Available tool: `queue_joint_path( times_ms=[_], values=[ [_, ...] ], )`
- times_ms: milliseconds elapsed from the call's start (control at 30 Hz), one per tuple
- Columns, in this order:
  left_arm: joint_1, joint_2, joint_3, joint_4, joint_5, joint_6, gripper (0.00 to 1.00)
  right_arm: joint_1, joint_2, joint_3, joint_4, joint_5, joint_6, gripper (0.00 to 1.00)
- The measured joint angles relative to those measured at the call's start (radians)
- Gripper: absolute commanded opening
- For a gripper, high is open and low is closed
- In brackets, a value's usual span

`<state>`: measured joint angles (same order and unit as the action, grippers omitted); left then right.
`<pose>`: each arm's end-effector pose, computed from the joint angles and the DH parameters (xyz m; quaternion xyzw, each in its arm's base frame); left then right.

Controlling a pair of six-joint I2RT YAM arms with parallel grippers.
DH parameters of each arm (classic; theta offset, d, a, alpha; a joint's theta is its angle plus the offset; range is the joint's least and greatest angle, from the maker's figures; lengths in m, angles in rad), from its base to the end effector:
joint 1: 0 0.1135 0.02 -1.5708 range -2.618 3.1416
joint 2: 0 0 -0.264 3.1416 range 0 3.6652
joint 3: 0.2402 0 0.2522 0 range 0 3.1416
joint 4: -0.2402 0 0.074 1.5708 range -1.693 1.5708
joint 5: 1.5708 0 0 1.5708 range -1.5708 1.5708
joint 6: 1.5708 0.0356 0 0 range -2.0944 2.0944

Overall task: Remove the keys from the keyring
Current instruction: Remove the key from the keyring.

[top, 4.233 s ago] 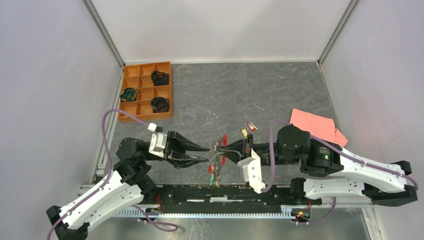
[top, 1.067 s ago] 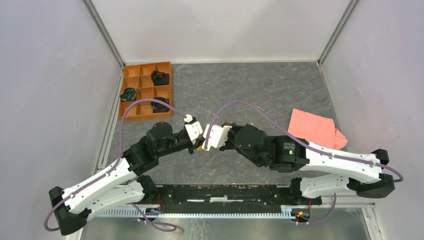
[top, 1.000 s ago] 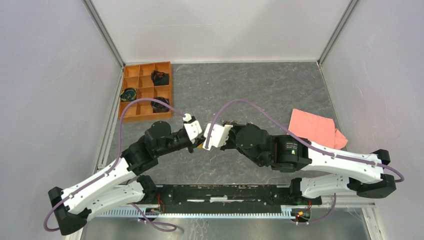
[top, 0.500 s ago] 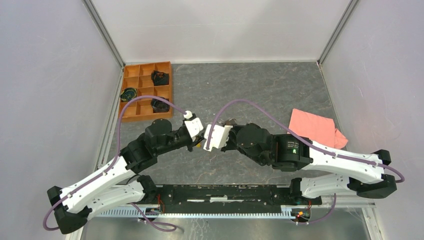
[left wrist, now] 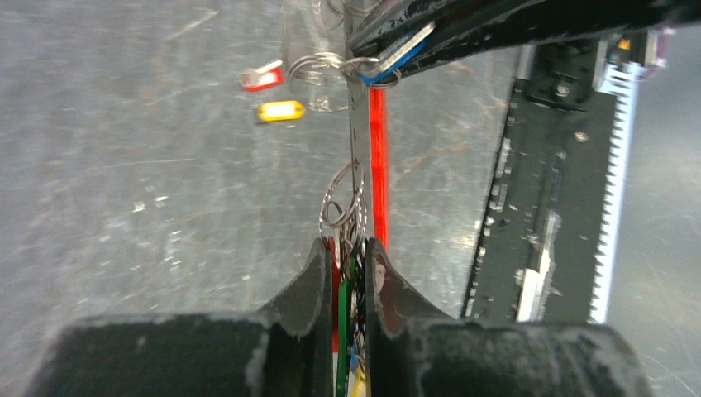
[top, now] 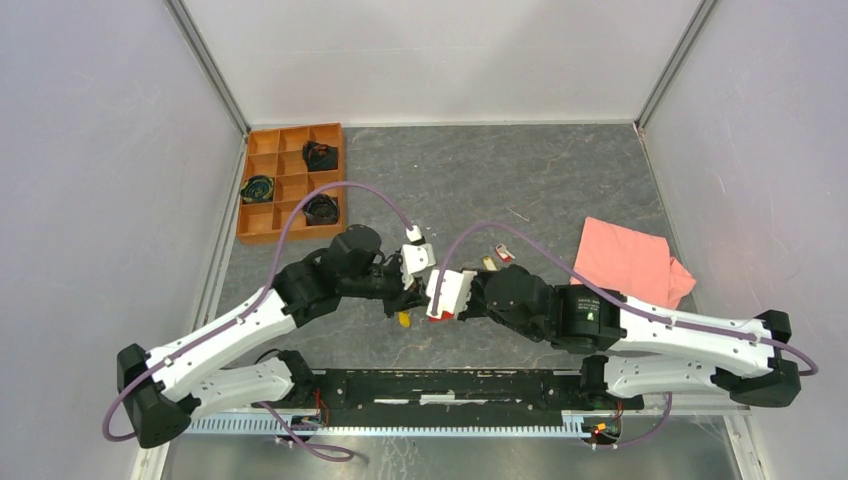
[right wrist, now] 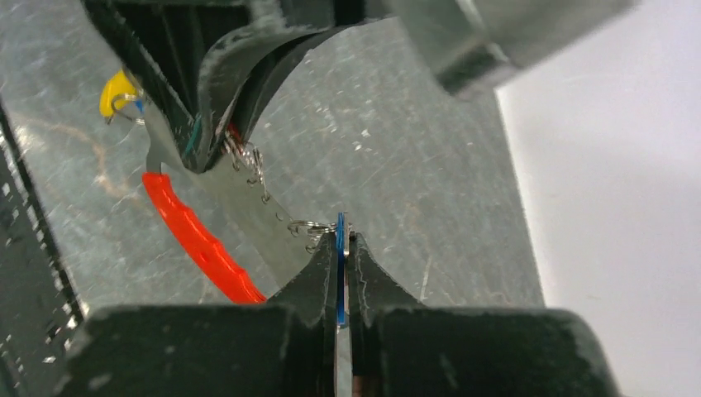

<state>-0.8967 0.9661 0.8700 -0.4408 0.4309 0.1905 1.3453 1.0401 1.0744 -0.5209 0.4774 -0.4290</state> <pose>0.1200 -0.1740 0.3125 0.5297 0.6722 -0.3413 0.3887 0.0657 0.2132 0.3602 -0.5682 0.6203 0.0401 0.5392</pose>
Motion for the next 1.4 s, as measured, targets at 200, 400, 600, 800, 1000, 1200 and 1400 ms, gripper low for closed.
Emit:
queue_joint_path(
  times_ms=[200, 400, 600, 800, 1000, 1200, 1400],
  values=[
    [-0.011, 0.042, -0.064, -0.052, 0.147, -0.033, 0.02, -0.023, -0.053, -0.208, 0.055, -0.087, 0.032, 0.0],
    [-0.029, 0.043, -0.072, -0.074, 0.208, -0.043, 0.02, -0.028, -0.119, -0.305, 0.103, -0.183, 0.019, 0.0],
    [-0.053, 0.043, -0.072, -0.044, 0.226, -0.043, 0.02, -0.029, -0.18, -0.322, 0.156, -0.24, -0.021, 0.0],
    [-0.076, 0.049, -0.071, -0.035, 0.225, -0.043, 0.02, -0.03, -0.198, -0.327, 0.171, -0.321, -0.079, 0.0],
    [-0.083, 0.05, -0.071, -0.039, 0.225, -0.043, 0.02, -0.032, -0.201, -0.315, 0.147, -0.364, -0.129, 0.0],
    [-0.083, 0.041, -0.068, -0.032, 0.204, -0.043, 0.02, -0.03, -0.182, -0.241, 0.07, -0.391, -0.149, 0.0],
    [-0.089, 0.031, -0.066, -0.038, 0.198, -0.043, 0.02, 0.031, -0.154, -0.2, 0.026, -0.333, -0.165, 0.0]
  ],
)
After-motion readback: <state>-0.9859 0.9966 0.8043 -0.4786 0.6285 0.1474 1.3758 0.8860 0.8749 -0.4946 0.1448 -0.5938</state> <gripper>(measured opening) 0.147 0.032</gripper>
